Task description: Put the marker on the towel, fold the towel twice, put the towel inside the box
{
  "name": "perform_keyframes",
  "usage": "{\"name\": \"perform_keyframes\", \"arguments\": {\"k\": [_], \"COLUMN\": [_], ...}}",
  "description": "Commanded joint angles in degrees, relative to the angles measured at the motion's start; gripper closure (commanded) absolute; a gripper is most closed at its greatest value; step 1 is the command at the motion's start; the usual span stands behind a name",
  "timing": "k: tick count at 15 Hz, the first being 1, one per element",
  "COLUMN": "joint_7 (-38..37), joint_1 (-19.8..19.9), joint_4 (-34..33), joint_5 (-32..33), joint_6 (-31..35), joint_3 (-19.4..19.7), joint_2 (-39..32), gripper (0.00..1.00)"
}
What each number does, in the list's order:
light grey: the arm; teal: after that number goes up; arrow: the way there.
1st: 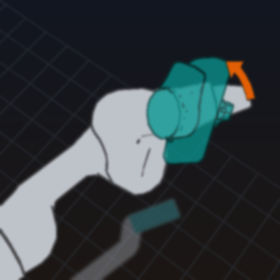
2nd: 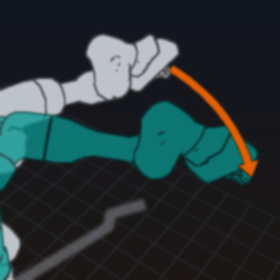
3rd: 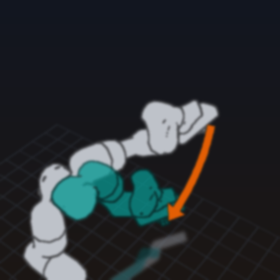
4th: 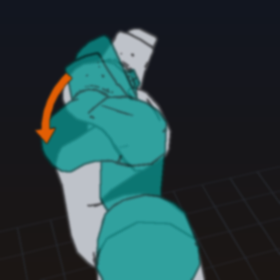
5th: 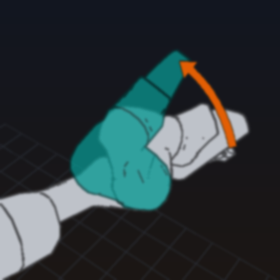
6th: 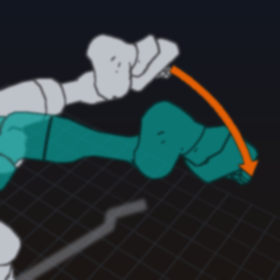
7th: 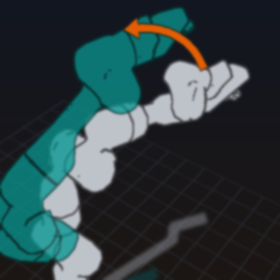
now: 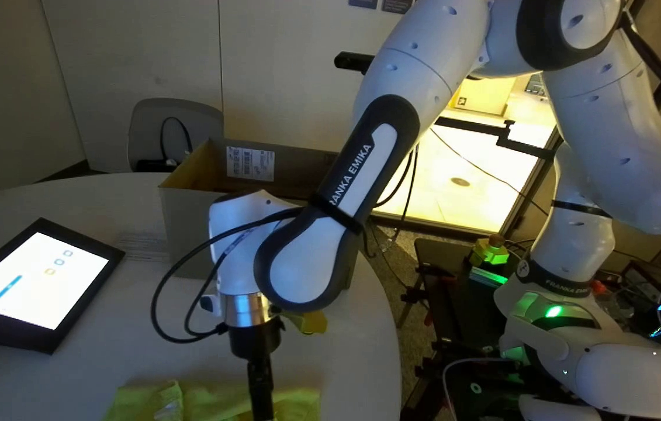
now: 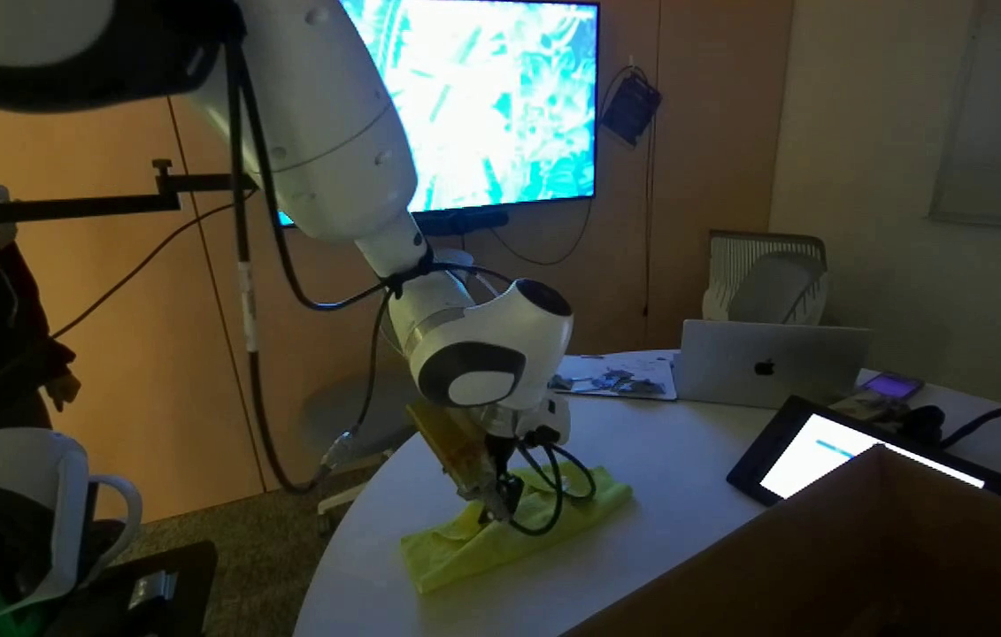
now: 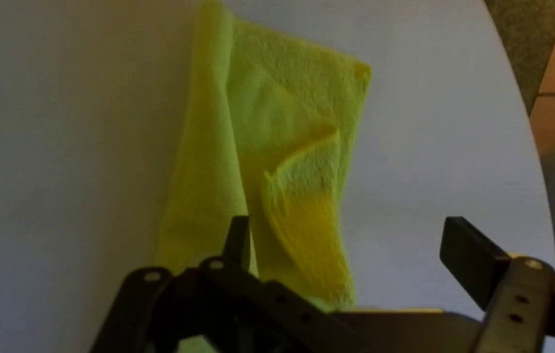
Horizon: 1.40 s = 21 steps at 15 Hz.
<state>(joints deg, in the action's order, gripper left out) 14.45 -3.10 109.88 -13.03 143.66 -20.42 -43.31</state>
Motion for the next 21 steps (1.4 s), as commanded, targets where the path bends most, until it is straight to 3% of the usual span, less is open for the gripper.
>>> {"name": "perform_keyframes", "arguments": {"k": [1,3,6,11,15,21], "joint_7": [10.14,13.35,13.26,5.86,9.98,20.52], "joint_1": [3.66,3.39,-0.11,-4.73,-3.29,-1.4], "joint_4": [12.46,16.67,20.61,25.41,29.17,34.18], "joint_5": [1.17,2.92,8.41,11.6,12.1,19.89], "joint_6": [-0.45,-1.62,-3.02,7.78,13.85,10.99], "joint_3": [-2.23,-2.12,-0.28,0.97,-2.33,-4.74], "joint_2": [6.99,8.96,10.74,11.82,12.93,17.45], "gripper": [0.0,0.0,0.0,0.0,0.0,0.0]}}
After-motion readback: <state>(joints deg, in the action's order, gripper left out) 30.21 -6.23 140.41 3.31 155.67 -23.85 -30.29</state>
